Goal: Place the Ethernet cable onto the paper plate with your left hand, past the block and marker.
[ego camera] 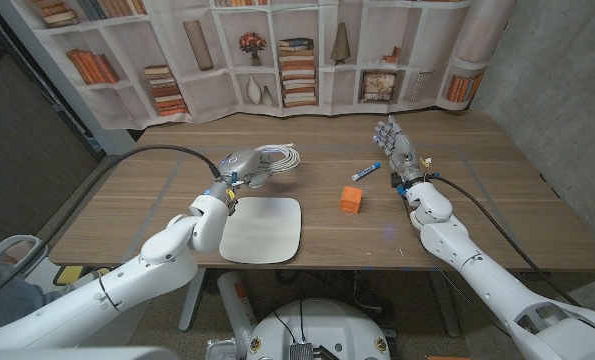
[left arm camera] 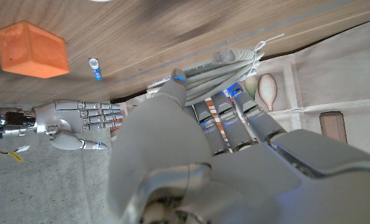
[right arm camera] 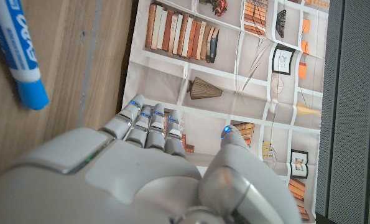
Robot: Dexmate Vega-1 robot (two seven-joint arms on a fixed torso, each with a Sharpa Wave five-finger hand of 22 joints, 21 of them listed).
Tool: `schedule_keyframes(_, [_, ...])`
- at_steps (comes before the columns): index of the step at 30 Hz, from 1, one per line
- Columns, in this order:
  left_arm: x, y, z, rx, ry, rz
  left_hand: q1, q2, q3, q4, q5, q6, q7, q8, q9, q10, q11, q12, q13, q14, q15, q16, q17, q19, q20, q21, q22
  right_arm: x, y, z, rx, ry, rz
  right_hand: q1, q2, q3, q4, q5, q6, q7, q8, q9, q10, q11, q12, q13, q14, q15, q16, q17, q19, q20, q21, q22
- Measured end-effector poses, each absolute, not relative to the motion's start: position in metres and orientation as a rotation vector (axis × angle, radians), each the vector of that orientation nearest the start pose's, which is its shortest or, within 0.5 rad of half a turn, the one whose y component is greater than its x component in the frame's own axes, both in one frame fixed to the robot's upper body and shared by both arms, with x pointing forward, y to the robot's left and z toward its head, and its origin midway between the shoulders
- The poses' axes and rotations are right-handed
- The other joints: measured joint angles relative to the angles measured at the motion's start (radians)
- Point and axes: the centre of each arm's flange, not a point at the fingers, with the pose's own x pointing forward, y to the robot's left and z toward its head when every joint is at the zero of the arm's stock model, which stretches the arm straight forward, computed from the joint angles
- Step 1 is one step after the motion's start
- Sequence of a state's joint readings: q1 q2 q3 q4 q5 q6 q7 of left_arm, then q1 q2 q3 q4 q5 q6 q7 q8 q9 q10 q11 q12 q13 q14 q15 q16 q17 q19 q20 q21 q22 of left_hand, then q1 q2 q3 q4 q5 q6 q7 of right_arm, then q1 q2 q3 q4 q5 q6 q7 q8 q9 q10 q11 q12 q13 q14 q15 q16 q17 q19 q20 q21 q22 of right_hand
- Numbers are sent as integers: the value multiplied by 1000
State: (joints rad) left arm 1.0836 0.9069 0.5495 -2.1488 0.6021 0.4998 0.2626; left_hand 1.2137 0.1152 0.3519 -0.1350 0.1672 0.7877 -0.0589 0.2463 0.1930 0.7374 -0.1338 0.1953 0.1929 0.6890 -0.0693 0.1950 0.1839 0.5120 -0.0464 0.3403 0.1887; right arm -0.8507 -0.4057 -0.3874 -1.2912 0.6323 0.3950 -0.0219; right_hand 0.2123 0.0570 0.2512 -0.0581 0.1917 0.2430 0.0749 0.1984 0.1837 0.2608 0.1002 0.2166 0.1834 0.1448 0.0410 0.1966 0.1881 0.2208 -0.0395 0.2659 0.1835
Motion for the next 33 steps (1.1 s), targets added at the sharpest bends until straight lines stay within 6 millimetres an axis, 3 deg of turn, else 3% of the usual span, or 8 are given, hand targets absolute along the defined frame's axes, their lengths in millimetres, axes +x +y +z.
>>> schedule_keyframes(33, [475, 215, -44, 1367, -718, 212, -7, -7, 3, 3, 4, 4, -4, -8, 0, 0, 0, 0, 0, 0, 0, 0, 0, 0, 0, 4, 0, 649, -249, -24, 131, -679, 211, 0, 0, 0, 0, 0, 0, 0, 0, 0, 0, 0, 0, 0, 0, 0, 0, 0, 0, 0, -7, 0])
